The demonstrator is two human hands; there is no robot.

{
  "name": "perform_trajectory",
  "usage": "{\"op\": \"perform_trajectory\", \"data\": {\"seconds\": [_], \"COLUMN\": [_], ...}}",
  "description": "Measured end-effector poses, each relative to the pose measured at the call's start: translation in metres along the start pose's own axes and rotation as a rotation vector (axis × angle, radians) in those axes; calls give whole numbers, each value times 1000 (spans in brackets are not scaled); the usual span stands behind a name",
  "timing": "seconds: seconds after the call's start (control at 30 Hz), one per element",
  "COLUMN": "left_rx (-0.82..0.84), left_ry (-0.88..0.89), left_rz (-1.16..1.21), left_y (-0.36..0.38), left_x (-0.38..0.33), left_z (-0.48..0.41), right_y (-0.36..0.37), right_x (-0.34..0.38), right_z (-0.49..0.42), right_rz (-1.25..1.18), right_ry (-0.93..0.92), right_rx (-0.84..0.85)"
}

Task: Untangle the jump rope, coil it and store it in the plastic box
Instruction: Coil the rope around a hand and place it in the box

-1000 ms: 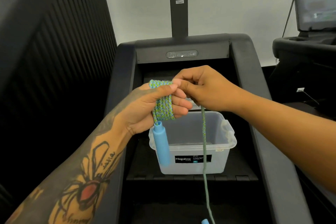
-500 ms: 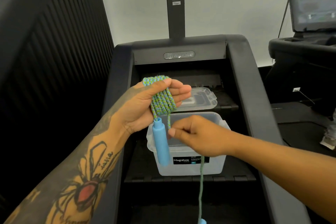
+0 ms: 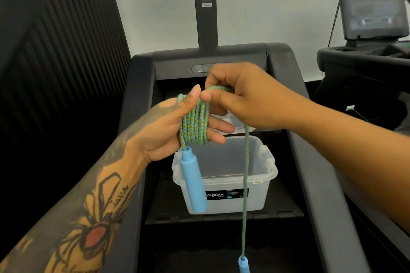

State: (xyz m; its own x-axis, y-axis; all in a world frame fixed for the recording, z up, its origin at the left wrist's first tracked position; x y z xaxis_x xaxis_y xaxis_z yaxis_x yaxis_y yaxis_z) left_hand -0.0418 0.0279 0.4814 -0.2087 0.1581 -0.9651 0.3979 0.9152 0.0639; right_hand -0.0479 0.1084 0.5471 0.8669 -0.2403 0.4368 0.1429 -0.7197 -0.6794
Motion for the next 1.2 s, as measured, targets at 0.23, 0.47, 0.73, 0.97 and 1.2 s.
{"op": "perform_trajectory", "data": {"seconds": [0.23,0.47,0.73,0.97,1.2], "left_rx": [-32,-84,-70,-145,-222], "left_ry": [-13,-38,30,80,75], "left_rz": [18,37,112,138,139], "left_y": [-4,-5,-6,-16,-31], "left_x": [0,3,-2,-7,-1], "left_z": [4,6,2,-6,-11], "right_y": [13,27,49,85,81], "right_x": [-22,-35,-55,-64,-38], "right_z": [-12,-9,5,32,46], "right_rz": [-184,-443,-562,-396,-240], "right_ry": [17,100,196,294,235], "right_rx": [-22,-45,-59,97,209]}}
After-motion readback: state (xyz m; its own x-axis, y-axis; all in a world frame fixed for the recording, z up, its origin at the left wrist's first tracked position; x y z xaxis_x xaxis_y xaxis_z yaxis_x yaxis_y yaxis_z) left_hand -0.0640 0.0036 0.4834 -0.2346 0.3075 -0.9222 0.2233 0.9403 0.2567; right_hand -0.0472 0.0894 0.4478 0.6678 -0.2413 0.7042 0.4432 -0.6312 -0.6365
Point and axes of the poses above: each hand's wrist, its own z-axis away from the middle knuckle, its own y-axis out of the palm, x = y × z, the point moved 9 cm from there along -z, towards the middle knuckle, and after that the axes turned 2 degrees about -z, right-handed, at the moved point
